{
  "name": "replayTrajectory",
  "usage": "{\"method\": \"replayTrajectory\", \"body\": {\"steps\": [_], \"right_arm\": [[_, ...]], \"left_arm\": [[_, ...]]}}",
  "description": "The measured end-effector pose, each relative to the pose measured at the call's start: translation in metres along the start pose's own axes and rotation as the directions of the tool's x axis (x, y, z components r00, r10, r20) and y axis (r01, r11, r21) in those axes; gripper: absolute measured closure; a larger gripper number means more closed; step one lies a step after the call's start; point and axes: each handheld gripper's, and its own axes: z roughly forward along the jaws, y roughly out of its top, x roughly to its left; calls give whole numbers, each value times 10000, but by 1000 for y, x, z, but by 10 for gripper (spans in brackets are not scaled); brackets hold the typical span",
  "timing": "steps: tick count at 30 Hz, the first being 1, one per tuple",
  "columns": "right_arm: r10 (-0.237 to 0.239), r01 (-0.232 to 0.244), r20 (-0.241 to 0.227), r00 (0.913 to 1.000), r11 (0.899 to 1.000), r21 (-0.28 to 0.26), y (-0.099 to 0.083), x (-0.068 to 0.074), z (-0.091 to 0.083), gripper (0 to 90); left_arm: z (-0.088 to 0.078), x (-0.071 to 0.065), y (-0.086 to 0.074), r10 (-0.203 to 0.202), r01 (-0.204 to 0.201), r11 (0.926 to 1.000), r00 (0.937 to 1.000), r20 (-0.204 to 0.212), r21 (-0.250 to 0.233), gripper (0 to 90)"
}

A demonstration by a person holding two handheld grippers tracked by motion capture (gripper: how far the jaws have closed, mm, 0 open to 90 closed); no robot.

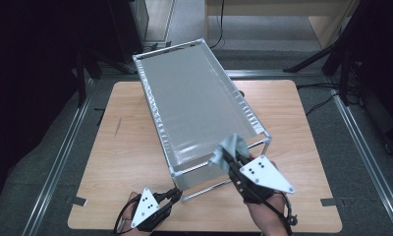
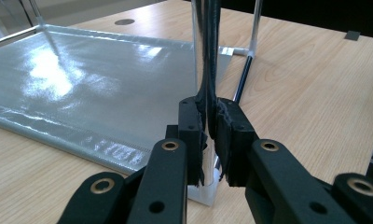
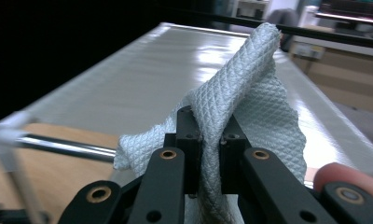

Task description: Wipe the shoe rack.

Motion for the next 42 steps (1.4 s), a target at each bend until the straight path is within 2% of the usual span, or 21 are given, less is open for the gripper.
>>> {"method": "replayTrajectory", "body": {"steps": [2, 5, 7, 9, 10, 11, 13, 16, 21, 24, 26, 28, 29, 31, 34, 36, 37, 38, 40, 42], "right_arm": [[-47, 48, -291, 9996, 10000, 37, 4, 4, 1, 830], [318, -317, -102, 9994, 9995, 44, 9, -13, 5, 829], [592, -599, 361, 9976, 9981, 162, 10, -29, 11, 829], [535, -566, 1020, 9933, 9980, 276, 10, -43, 17, 830], [412, -465, 1495, 9879, 9984, 325, 11, -48, 19, 830], [454, -530, 1782, 9829, 9979, 380, 10, -52, 21, 830], [628, -755, 1934, 9791, 9954, 586, 9, -55, 26, 831], [228, -370, 1634, 9863, 9957, 844, 8, -37, 33, 827], [-16, -26, 484, 9988, 9963, 854, 10, 11, 38, 824], [-256, 281, -342, 9991, 9969, 741, 11, 44, 41, 820], [-435, 490, -817, 9957, 9966, 659, 12, 60, 41, 818], [-647, 698, -774, 9949, 9954, 651, 13, 65, 41, 819], [-660, 711, -743, 9950, 9952, 678, 12, 61, 42, 819], [-361, 404, -528, 9980, 9958, 822, 10, 47, 43, 818], [-34, 32, 23, 10000, 9958, 910, 7, 22, 41, 819], [-26, -18, 466, 9989, 9956, 937, 6, 9, 38, 820], [45, -107, 643, 9979, 9953, 964, 6, 2, 36, 820], [167, -238, 750, 9970, 9952, 947, 5, -4, 35, 822], [242, -346, 1049, 9942, 9946, 980, 4, -14, 33, 823], [610, -721, 1167, 9913, 9930, 931, 3, -23, 30, 827]], "left_arm": [[-1, 0, 0, 16, -16, 10000, 10000, -25, 16, 815], [-1, 1, 0, 23, -23, 10000, 10000, -2, 8, 815], [-1, 1, 0, 32, -32, 10000, 10000, 4, 7, 815], [-1, 1, 0, 6, -6, 10000, 10000, 4, 0, 815], [-1, 1, 0, 28, -28, 10000, 10000, 5, 19, 815], [-1, 1, 0, 18, -18, 10000, 10000, -1, 10, 815], [-1, 1, 0, 13, -13, 10000, 10000, -4, 9, 815], [-1, 1, 0, -19, 19, 10000, 10000, 2, -2, 815], [0, 0, 0, -44, 44, 10000, 10000, -31, -17, 815], [0, 0, -1, -74, 74, 10000, 10000, -19, -35, 815], [0, 0, -1, -34, 34, 10000, 10000, -28, -43, 814], [-1, 1, -1, 34, -34, 10000, 10000, -58, 8, 814], [-1, 0, -2, 29, -29, 10000, 10000, -58, 20, 813], [-1, 0, -3, 177, -176, 9998, 9998, -104, 92, 813], [-2, 2, -4, 266, -260, 9993, 9994, -219, 253, 815], [-3, 3, -5, 307, -294, 9989, 9990, -339, 361, 818], [-4, 3, -6, 330, -312, 9987, 9983, -472, 391, 834], [-5, 5, -7, 324, -286, 9985, 9958, -854, 460, 900], [-8, 14, -8, -124, 146, 9995, 9964, -833, 263, 900], [-12, 20, -9, -440, 441, 9990, 9970, -631, -7, 887]]}}
